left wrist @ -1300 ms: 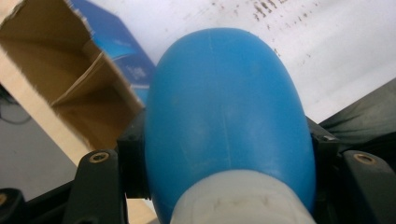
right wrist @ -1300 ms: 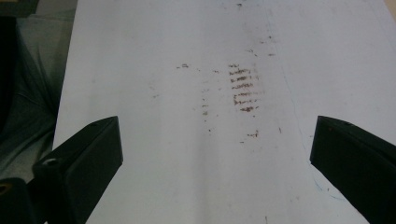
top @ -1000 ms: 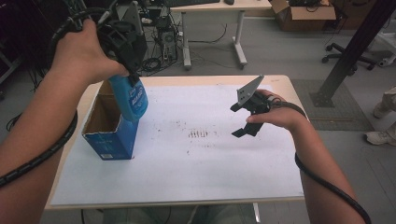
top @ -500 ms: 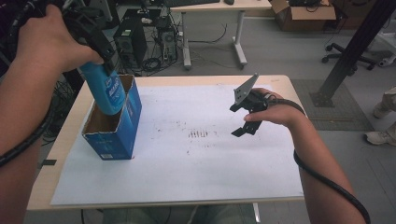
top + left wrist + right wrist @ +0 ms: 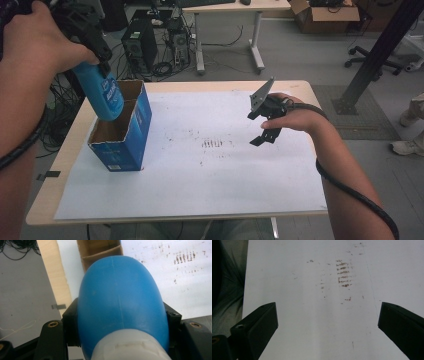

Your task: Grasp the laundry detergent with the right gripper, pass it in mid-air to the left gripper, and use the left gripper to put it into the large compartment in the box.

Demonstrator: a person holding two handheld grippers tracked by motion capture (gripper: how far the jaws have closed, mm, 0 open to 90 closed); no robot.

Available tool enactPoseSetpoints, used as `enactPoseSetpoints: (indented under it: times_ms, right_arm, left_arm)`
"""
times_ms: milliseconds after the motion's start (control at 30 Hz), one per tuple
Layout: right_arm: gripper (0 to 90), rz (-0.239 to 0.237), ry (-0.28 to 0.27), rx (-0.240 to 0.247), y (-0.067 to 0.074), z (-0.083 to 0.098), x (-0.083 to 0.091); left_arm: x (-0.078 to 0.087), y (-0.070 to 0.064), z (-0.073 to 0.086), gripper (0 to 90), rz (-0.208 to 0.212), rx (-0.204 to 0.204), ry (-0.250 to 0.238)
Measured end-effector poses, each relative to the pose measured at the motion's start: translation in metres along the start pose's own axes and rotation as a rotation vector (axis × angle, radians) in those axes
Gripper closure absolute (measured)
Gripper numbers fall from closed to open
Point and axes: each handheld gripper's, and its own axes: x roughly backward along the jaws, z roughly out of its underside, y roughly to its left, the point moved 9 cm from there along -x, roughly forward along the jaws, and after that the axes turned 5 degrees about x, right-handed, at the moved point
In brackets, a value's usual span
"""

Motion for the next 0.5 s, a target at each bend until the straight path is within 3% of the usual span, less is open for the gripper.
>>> enactPoseSetpoints:
  times_ms: [300,500]
  right_arm:
    - [2.7,0.001,0.016,0.004,-0.002,-0.002,0.002]
    - [2.7,0.003,0.008,-0.003,-0.001,-0.002,0.003]
  left_arm:
    - [-0.008,0.009,-0.001,37.2,-0.016,0.061,-0.003]
    - [-0.019,0.011,-0.002,37.2,-0.022,0.062,0.002]
